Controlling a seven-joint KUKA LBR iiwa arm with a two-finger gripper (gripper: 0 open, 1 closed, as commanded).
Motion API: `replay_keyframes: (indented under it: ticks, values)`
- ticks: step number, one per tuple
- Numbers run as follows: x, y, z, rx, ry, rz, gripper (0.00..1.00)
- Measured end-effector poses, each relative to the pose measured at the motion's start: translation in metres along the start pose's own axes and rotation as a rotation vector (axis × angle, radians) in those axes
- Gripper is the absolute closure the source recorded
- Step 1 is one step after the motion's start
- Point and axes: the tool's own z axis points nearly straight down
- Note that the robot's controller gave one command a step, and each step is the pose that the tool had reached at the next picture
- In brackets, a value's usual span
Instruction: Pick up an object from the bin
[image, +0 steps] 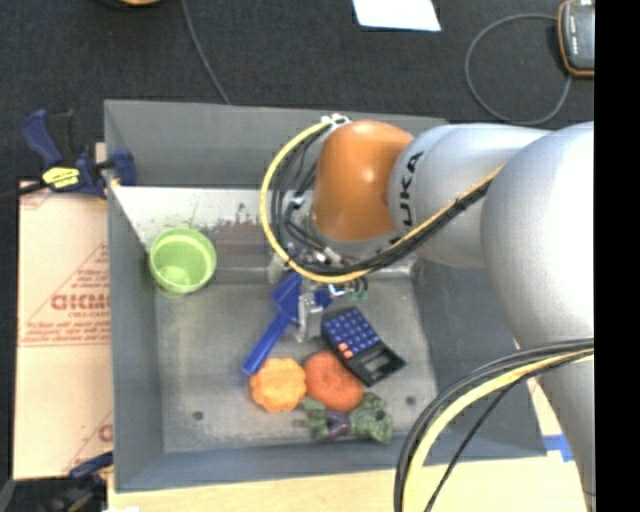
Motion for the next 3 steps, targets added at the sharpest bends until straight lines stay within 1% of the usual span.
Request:
replay_keyframes:
  ticks: [1, 2, 3]
  values:
    - [0.003, -0.003, 0.029, 0.009, -0.011, -0.067, 0.00]
    - [-0.009, -0.010, 0.028, 0.004, -0.012, -0.067, 1.00]
    - [-0.009, -0.010, 0.028, 0.005, -0.012, -0.067, 1.00]
